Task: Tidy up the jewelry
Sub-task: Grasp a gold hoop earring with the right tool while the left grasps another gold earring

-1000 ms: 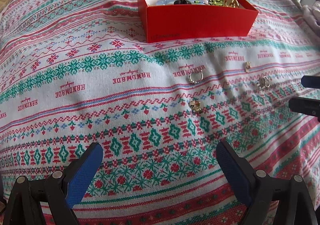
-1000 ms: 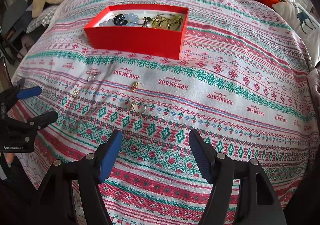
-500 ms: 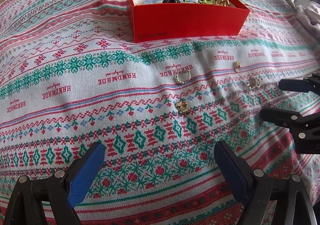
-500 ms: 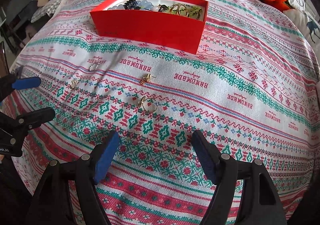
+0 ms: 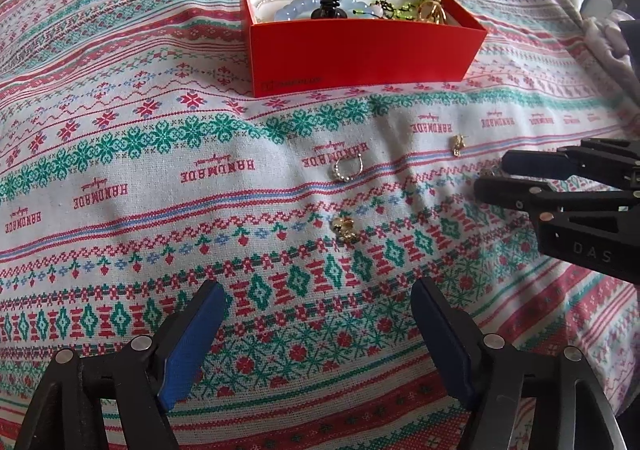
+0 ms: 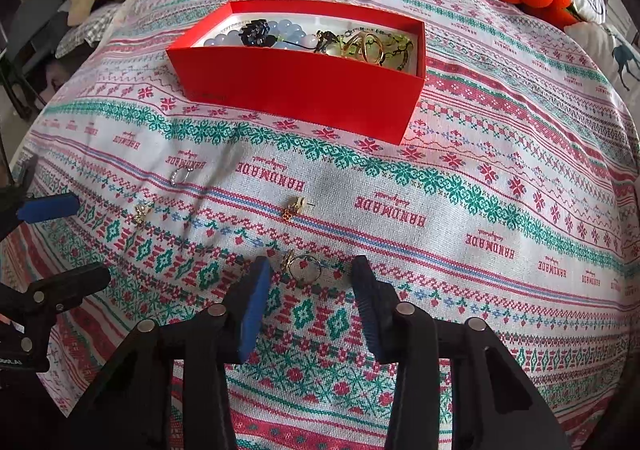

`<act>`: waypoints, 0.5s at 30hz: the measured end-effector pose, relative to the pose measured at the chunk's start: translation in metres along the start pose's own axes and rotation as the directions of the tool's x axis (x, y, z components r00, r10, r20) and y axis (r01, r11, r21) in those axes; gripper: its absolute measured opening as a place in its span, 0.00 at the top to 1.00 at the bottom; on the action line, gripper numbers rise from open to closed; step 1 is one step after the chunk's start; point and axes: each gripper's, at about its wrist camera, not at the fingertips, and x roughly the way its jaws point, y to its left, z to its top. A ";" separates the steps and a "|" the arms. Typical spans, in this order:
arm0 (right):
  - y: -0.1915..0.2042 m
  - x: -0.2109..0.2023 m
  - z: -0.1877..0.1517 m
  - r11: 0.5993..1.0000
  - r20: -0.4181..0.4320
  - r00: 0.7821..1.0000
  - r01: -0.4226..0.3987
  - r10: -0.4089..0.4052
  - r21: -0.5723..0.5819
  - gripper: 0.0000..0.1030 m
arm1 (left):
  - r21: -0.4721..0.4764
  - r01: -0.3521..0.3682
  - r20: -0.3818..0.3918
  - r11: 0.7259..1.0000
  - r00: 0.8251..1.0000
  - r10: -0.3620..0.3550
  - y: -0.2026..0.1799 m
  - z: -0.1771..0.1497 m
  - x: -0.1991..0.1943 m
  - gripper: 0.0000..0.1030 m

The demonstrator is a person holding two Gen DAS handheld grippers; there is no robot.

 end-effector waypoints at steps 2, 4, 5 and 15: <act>0.001 0.002 0.003 1.000 -0.006 1.000 -0.004 0.004 -0.002 0.79 | 0.005 0.001 0.005 1.000 1.000 -0.001 -0.002 0.002 0.000 0.26; 0.002 0.001 0.003 1.000 -0.008 1.000 -0.010 0.010 -0.004 0.79 | 0.011 0.005 0.010 1.000 1.000 -0.006 -0.004 0.004 0.000 0.30; 0.002 0.001 0.003 1.000 -0.008 1.000 -0.012 0.012 -0.004 0.79 | 0.013 0.007 0.012 1.000 1.000 -0.007 -0.004 0.005 0.002 0.34; -0.016 -0.016 -0.010 0.999 -0.003 0.999 -0.034 0.034 0.027 0.79 | 0.033 0.017 0.020 0.999 1.000 -0.017 -0.013 0.031 0.020 0.68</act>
